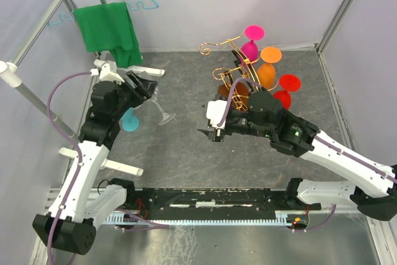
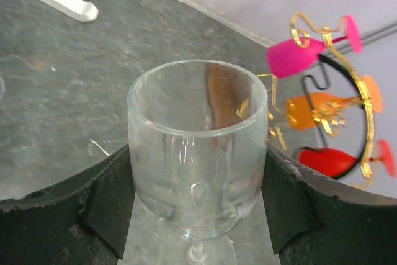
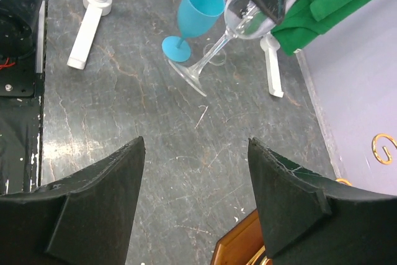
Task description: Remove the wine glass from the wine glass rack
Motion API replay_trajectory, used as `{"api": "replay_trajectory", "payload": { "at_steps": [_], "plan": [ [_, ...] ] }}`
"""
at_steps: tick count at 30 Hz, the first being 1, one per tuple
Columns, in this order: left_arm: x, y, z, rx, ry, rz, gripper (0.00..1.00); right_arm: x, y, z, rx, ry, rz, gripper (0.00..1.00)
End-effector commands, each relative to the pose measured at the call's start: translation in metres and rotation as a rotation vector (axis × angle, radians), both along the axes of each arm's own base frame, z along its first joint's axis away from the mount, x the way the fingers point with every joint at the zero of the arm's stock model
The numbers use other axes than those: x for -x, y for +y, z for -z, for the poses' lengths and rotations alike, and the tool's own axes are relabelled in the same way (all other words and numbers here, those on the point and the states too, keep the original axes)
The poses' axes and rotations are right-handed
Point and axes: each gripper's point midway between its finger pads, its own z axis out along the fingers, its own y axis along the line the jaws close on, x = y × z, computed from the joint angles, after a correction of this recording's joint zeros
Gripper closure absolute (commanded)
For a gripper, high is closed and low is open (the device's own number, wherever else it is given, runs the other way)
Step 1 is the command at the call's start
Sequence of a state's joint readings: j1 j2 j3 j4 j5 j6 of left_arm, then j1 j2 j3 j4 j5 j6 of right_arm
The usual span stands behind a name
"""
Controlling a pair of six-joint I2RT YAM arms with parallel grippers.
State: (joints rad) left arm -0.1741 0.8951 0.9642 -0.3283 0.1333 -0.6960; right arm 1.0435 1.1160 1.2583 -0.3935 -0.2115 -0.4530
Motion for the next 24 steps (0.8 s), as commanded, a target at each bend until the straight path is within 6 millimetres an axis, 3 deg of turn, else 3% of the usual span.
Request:
{"api": "replay_trajectory", "payload": {
  "at_steps": [1,6,15,24],
  "plan": [
    [-0.033,0.006,0.002,-0.176,-0.176,-0.083,0.36,-0.009,-0.004,-0.008,-0.069,-0.004,0.072,0.25],
    [-0.050,-0.025,0.007,-0.372,-0.300,-0.087,0.34,-0.011,-0.008,0.003,-0.046,0.029,0.106,0.25],
    [-0.073,0.010,0.034,-0.486,-0.304,-0.369,0.38,-0.010,-0.013,0.013,-0.055,0.062,0.134,0.24],
    [-0.085,0.018,0.067,-0.558,-0.352,-0.523,0.33,-0.005,-0.019,0.020,-0.066,0.079,0.132,0.23]
  ]
}}
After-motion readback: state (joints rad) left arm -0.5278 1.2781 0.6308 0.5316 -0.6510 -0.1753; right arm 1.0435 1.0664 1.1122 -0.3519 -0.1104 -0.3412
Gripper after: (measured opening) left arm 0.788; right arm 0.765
